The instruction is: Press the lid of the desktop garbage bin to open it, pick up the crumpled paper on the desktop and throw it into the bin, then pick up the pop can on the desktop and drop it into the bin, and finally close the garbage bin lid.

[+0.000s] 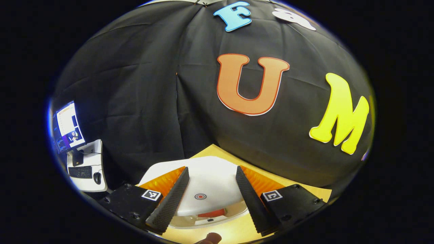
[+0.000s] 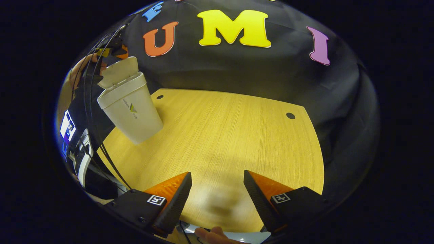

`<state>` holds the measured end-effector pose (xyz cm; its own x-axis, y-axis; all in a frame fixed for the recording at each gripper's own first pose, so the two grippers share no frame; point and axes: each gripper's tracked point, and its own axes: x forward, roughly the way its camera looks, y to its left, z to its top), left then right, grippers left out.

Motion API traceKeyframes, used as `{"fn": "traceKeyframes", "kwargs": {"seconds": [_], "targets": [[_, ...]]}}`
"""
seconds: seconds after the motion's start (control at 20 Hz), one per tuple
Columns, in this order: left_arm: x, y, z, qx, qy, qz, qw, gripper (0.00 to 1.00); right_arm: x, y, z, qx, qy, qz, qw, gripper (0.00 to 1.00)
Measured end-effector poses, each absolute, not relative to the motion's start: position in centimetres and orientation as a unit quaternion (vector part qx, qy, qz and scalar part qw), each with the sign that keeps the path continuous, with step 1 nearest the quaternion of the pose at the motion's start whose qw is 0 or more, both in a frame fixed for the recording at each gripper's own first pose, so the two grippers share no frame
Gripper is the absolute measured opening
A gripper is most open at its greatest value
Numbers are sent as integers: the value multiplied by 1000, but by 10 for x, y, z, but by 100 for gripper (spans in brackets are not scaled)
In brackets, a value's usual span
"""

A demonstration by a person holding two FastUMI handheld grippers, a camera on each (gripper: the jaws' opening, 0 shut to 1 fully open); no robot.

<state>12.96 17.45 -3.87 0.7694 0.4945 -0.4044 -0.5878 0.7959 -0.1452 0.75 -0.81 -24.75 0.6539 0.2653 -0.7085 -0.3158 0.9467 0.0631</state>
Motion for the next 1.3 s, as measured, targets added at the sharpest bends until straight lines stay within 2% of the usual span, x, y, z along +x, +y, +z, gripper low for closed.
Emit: {"fn": "traceKeyframes", "kwargs": {"seconds": [0.45, 0.65, 0.8, 0.9, 0.95, 1.15, 1.3], "targets": [[122, 160, -73, -118, 173, 292, 933, 92, 14, -5, -259, -25, 378, 169, 910, 97], [115, 154, -99, -116, 198, 292, 929, 92, 20, -4, -263, -30, 371, 176, 911, 97], [115, 159, -100, -68, 189, 295, 934, 89, 20, 1, -270, -22, 375, 181, 909, 97], [114, 160, -103, -61, 178, 296, 937, 90, 18, 3, -277, -17, 381, 183, 906, 94], [114, 161, -102, -60, 169, 297, 938, 89, 18, 4, -280, -20, 384, 184, 905, 97], [114, 158, -108, -82, 134, 314, 936, 90, 12, 1, -289, -13, 390, 179, 903, 97], [114, 157, -99, -21, 84, 316, 945, 90, 9, -1, -296, -10, 398, 173, 901, 97]]}}
